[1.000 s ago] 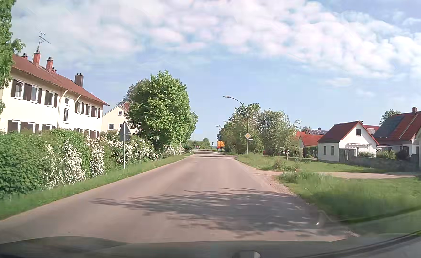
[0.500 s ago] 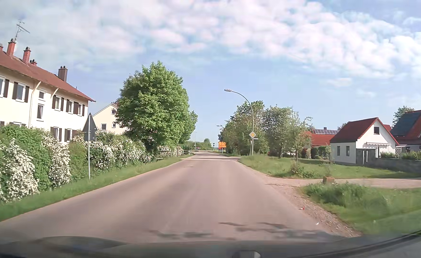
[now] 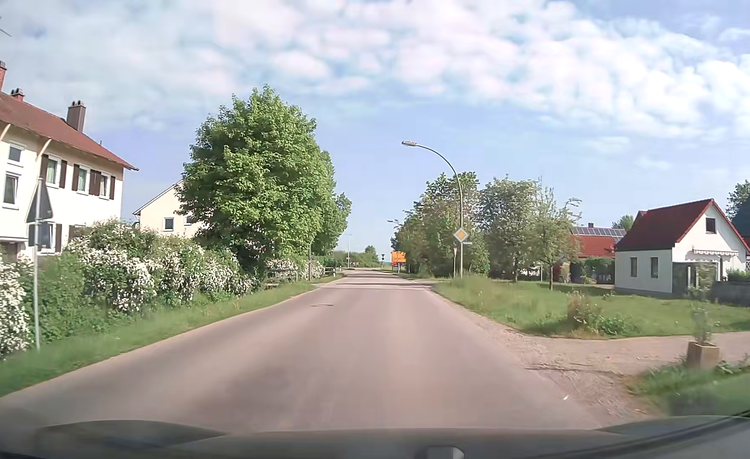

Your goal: Follow the waypoints while adhering to traffic rules and regulations

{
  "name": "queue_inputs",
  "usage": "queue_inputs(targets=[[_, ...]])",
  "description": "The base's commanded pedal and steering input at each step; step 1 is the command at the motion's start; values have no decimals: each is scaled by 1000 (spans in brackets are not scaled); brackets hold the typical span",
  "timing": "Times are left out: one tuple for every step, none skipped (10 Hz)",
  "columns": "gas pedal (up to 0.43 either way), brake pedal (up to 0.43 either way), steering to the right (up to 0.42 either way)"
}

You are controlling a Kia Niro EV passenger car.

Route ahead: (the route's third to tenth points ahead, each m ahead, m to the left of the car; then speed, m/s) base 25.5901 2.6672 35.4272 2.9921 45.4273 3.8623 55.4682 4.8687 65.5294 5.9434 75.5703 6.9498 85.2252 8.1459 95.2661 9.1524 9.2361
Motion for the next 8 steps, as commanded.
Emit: queue_inputs(targets=[[47, 0, -7], [47, 0, -7], [47, 0, -7], [47, 0, -5], [98, 0, -5], [118, 0, -5], [130, 0, -5], [157, 0, -4]])
